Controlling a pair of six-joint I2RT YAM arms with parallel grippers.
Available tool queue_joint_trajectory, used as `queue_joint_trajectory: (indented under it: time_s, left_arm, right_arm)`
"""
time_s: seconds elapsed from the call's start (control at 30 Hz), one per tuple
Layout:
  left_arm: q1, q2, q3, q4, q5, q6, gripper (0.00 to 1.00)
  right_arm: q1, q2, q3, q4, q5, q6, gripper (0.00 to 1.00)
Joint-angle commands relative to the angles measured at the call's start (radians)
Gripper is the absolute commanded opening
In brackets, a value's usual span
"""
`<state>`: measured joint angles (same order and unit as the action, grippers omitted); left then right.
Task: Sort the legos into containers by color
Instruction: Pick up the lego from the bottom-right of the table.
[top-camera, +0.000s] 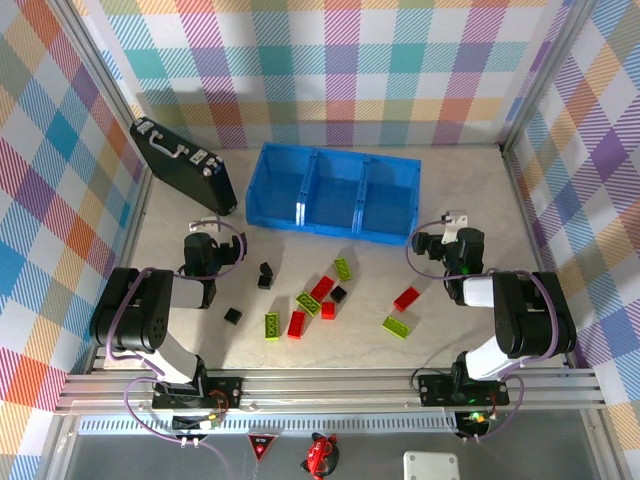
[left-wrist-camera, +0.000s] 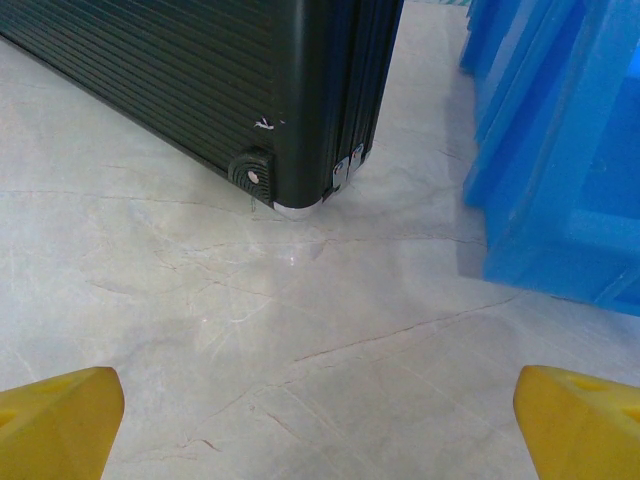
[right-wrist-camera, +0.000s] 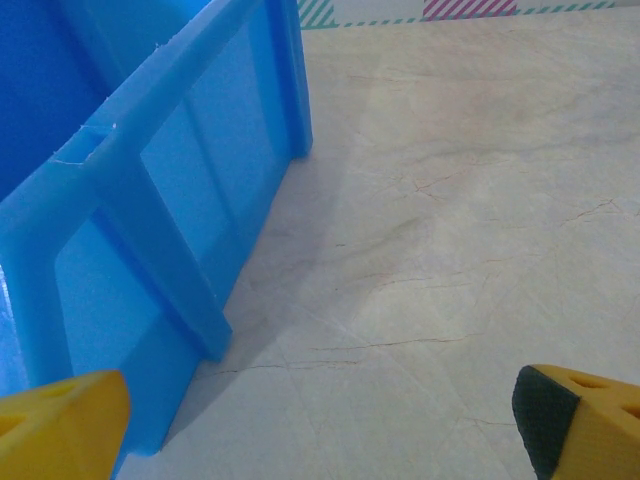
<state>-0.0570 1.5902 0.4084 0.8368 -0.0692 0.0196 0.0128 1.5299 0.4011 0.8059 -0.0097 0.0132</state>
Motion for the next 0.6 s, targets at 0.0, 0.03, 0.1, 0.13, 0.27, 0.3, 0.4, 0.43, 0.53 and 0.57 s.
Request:
queue_joint_trajectory:
  time_s: [0.0, 0.03, 0.1, 0.13, 0.27, 0.3, 0.4, 0.43, 0.53, 0.57]
  left_arm:
    - [-0.004, -0.012, 0.012, 0.004, -0.004, 0.012, 1.00]
    - [-0.005, -0.012, 0.012, 0.005, -0.005, 0.011, 1.00]
    - [-0.004, -0.013, 0.012, 0.005, -0.004, 0.011, 1.00]
    - [-0.004, -0.012, 0.013, 0.005, -0.005, 0.011, 1.00]
    - [-0.004, -0.012, 0.012, 0.005, -0.005, 0.012, 1.00]
    - [-0.004, -0.012, 0.012, 0.005, -0.005, 0.012, 1.00]
    - [-0.004, -0.012, 0.012, 0.005, -0.004, 0.011, 1.00]
    - [-0.004, -0.013, 0.011, 0.005, -0.004, 0.012, 1.00]
    - [-0.004, -0.014, 0.007, 0.010, -0.003, 0.012, 1.00]
    - [-0.005, -0.013, 0.008, 0.009, -0.003, 0.012, 1.00]
  right_arm:
    - [-0.005, 0.005, 0.018, 0.009, -0.026, -0.010, 0.99]
    - [-0.006, 0.006, 0.018, 0.009, -0.026, -0.011, 0.99]
    - [-0.006, 0.004, 0.016, 0.009, -0.026, -0.010, 0.99]
    - [-0.005, 0.004, 0.016, 0.009, -0.026, -0.011, 0.99]
    - [-0.005, 0.004, 0.016, 0.009, -0.026, -0.010, 0.99]
    - [-0.005, 0.004, 0.016, 0.009, -0.026, -0.010, 0.99]
    - [-0.006, 0.005, 0.017, 0.009, -0.025, -0.010, 0.99]
    - [-0.005, 0.005, 0.018, 0.009, -0.025, -0.010, 0.99]
    - [-0.005, 0.004, 0.016, 0.009, -0.024, -0.011, 0.99]
    - [-0.005, 0.004, 0.015, 0.010, -0.023, -0.012, 0.99]
